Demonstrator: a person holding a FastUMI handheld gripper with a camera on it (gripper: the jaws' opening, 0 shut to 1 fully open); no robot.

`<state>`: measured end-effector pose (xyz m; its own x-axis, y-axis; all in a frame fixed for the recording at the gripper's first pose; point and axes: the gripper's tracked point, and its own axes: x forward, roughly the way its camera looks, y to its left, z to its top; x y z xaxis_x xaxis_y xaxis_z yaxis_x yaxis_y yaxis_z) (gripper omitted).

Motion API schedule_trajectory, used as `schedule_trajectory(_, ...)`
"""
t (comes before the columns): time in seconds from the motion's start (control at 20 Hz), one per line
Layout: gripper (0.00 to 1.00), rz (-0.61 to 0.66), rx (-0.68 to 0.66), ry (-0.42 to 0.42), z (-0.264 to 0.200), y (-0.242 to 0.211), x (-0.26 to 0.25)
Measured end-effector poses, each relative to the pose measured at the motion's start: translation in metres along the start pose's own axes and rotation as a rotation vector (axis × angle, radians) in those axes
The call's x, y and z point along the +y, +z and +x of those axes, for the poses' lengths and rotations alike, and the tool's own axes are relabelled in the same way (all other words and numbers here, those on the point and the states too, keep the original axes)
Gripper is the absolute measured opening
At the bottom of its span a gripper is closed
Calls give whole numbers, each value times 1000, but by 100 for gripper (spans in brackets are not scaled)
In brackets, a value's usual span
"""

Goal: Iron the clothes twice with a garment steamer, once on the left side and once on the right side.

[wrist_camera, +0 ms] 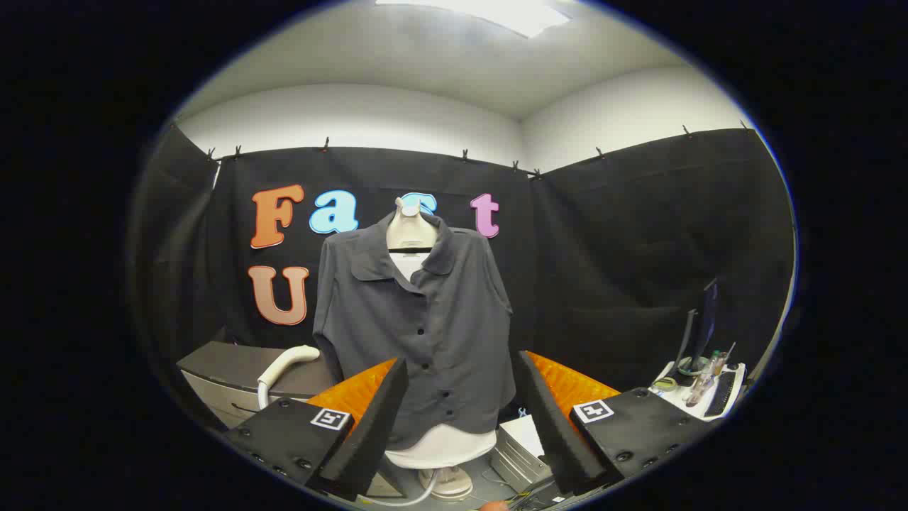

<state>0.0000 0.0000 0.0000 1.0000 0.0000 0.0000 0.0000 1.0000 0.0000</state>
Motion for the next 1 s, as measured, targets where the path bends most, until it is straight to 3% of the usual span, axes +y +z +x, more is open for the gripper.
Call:
schedule_trajectory(0.3, 98, 93, 21, 228, 86, -19, 34)
schedule_trajectory(0.6, 98, 164, 40, 316, 84, -18, 86)
schedule_trajectory(0.85, 98, 189, -30, 239, 55, 21, 105)
schedule_trajectory(1.0, 98, 114, -83, 116, 41, 37, 96)
